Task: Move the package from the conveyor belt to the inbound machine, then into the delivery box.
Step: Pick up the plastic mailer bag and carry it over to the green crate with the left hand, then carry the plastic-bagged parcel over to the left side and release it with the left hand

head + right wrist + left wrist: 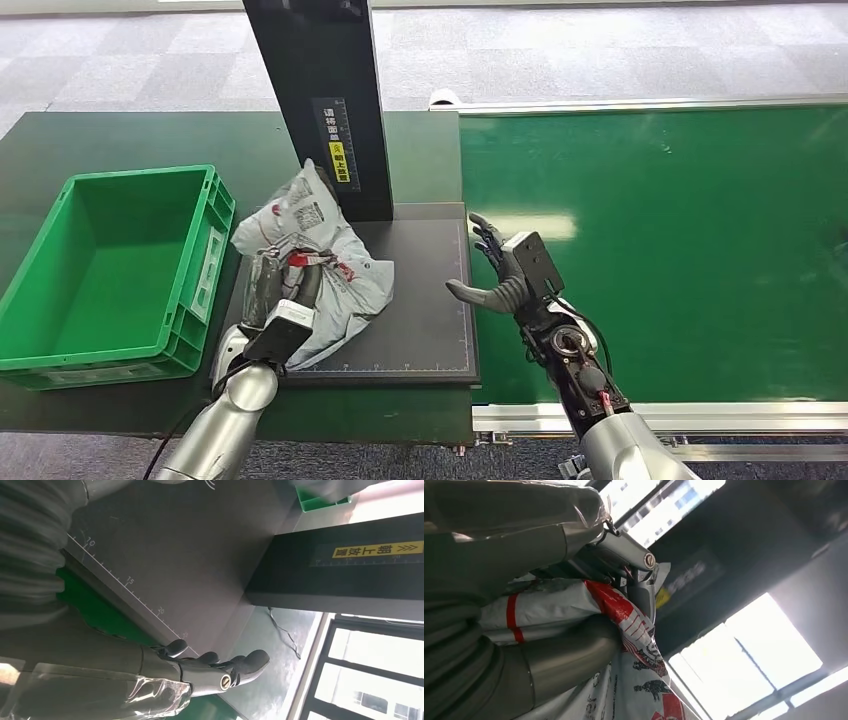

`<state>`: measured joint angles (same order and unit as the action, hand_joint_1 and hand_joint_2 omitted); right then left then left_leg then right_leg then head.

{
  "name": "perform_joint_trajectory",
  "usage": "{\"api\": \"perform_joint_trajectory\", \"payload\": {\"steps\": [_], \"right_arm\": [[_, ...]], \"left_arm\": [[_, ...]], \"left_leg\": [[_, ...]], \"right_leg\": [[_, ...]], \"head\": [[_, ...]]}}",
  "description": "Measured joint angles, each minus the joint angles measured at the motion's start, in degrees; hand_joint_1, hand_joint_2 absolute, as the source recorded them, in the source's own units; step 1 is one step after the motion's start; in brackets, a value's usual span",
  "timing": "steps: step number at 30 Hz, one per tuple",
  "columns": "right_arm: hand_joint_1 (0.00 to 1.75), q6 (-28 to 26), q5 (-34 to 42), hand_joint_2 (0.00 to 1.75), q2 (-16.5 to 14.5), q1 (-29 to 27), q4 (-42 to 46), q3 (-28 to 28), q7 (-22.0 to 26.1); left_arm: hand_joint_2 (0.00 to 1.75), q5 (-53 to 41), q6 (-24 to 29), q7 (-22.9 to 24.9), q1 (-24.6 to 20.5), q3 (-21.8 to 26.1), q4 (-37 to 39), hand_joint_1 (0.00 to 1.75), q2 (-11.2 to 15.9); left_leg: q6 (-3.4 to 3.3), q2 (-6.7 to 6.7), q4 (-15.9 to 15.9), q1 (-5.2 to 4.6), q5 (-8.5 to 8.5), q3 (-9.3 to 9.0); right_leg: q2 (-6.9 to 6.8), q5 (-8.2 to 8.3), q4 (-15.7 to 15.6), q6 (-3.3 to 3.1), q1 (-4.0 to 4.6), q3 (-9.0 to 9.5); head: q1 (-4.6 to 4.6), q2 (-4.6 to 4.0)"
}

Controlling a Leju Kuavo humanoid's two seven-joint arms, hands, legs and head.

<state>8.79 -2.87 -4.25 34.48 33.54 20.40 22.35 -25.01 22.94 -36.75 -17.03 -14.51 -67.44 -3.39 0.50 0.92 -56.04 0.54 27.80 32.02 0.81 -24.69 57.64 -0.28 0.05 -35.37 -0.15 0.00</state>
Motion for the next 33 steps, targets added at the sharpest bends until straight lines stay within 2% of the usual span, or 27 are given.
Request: {"api": "perform_joint_trajectory", "payload": {"steps": [5,10,17,20,22,24,26,28,30,33], "right_arm": [[0.0,-0.34,-0.26,1.75,0.14,-0.76,1.07,-0.72,0.95],[0.0,-0.46,-0.43,1.75,0.14,-0.91,1.58,-0.87,1.07],[0.0,-0.76,-1.28,1.75,0.12,-1.05,1.65,-0.99,1.97],[0.0,-0.76,-2.0,1.75,0.08,-1.48,1.97,-1.05,2.24],[0.0,-0.76,-2.9,1.75,-0.14,-1.77,2.33,-1.04,2.24],[0.0,-0.76,-3.78,1.75,-0.43,-2.07,2.78,-1.04,2.15],[0.0,-0.7,-4.36,1.75,-0.68,-2.3,3.31,-1.04,1.83],[0.0,-0.5,-4.81,1.75,-0.89,-2.39,3.92,-1.03,1.19],[0.0,-0.21,-5.26,1.75,-1.15,-2.38,4.5,-1.02,0.6],[0.0,0.04,-5.58,1.75,-1.37,-2.35,4.91,-1.02,0.32]], "left_arm": [[1.75,-2.83,10.41,-2.95,2.1,0.39,-7.72,1.75,-0.52],[1.75,-9.14,15.41,-3.13,3.48,0.56,-13.42,1.75,-0.96],[1.75,-23.14,16.16,-3.23,4.79,4.0,-26.82,1.75,-4.65],[1.75,-35.73,16.17,-3.1,4.3,8.17,-29.96,1.75,-6.22],[1.75,-44.71,16.17,-1.58,3.0,12.54,-28.93,1.75,-7.07],[1.75,-49.58,16.17,3.01,0.88,17.41,-25.65,1.75,-7.27],[1.75,-51.33,16.16,9.87,-1.48,21.25,-21.38,1.75,-6.59],[1.75,-52.48,15.93,19.26,-4.21,23.82,-15.34,1.75,-4.38],[1.75,-52.77,15.62,28.7,-6.94,25.49,-7.59,1.75,-0.99],[1.75,-53.06,13.69,36.56,-9.37,26.74,1.87,1.75,3.49]], "left_leg": [[0.0,0.0,0.0,0.0,0.01,0.02],[0.0,0.0,0.0,0.0,0.0,0.02],[0.0,-0.01,0.0,0.0,0.01,0.04],[0.0,0.01,0.0,0.0,0.02,0.05],[0.01,-0.01,0.01,0.0,0.01,0.02],[0.02,-0.05,0.01,0.01,-0.01,-0.01],[0.04,-0.06,0.01,0.03,-0.04,-0.02],[0.08,-0.05,0.02,0.05,-0.1,-0.03],[0.11,-0.14,0.02,0.07,-0.13,-0.04],[0.12,-0.3,0.03,0.1,-0.13,-0.03]], "right_leg": [[0.0,0.0,0.0,0.0,0.0,-0.02],[0.0,0.0,0.0,0.0,0.0,-0.02],[0.0,0.0,0.0,0.0,0.0,-0.03],[-0.01,-0.01,-0.01,0.0,0.0,-0.03],[0.01,0.0,0.0,-0.01,0.0,-0.03],[0.04,0.03,0.0,-0.05,0.01,-0.03],[0.04,0.06,0.01,-0.09,0.04,-0.03],[0.04,0.08,0.02,-0.12,0.08,-0.03],[0.11,0.11,0.05,-0.17,0.11,-0.04],[0.25,0.14,0.07,-0.21,0.13,-0.1]], "head": [[0.0,-0.01],[0.0,0.0],[0.01,0.0],[0.02,0.0],[0.02,0.0],[0.0,0.0],[-0.02,0.0],[0.0,0.0],[-0.01,0.0],[0.0,0.0]]}}
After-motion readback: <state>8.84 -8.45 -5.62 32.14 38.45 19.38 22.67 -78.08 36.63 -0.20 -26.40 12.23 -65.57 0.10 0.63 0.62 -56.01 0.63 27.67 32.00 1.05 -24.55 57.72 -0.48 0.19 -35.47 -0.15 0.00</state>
